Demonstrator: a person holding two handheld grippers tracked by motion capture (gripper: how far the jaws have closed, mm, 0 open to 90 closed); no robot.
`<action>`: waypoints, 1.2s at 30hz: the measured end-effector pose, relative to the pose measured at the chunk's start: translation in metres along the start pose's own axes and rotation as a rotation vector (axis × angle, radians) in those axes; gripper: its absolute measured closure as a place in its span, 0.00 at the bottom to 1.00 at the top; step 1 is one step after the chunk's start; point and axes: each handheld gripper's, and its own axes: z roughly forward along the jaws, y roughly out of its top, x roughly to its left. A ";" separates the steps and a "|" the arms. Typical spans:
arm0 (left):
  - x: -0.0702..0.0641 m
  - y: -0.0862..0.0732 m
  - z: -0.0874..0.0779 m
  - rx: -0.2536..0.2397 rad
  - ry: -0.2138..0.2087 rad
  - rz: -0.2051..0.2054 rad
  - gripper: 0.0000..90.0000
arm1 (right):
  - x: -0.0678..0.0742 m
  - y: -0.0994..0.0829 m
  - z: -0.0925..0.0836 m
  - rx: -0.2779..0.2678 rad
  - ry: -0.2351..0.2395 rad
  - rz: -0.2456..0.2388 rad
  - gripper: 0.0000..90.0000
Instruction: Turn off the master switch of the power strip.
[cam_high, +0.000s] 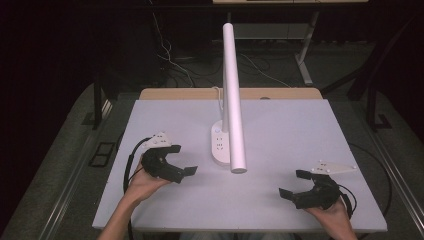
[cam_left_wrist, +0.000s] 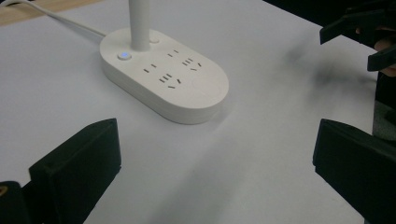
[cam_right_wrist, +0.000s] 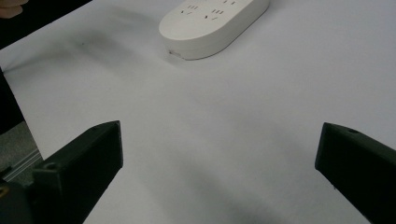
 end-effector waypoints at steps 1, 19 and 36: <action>0.001 0.001 0.000 0.000 0.000 0.000 0.00 | 0.000 0.000 0.000 -0.005 -0.003 -0.005 0.00; 0.018 0.033 0.002 0.028 0.015 0.025 0.00 | -0.001 0.000 0.001 -0.001 -0.002 -0.011 0.00; 0.034 0.055 0.010 0.044 0.043 0.031 0.00 | 0.000 0.000 0.002 0.007 -0.003 -0.005 0.00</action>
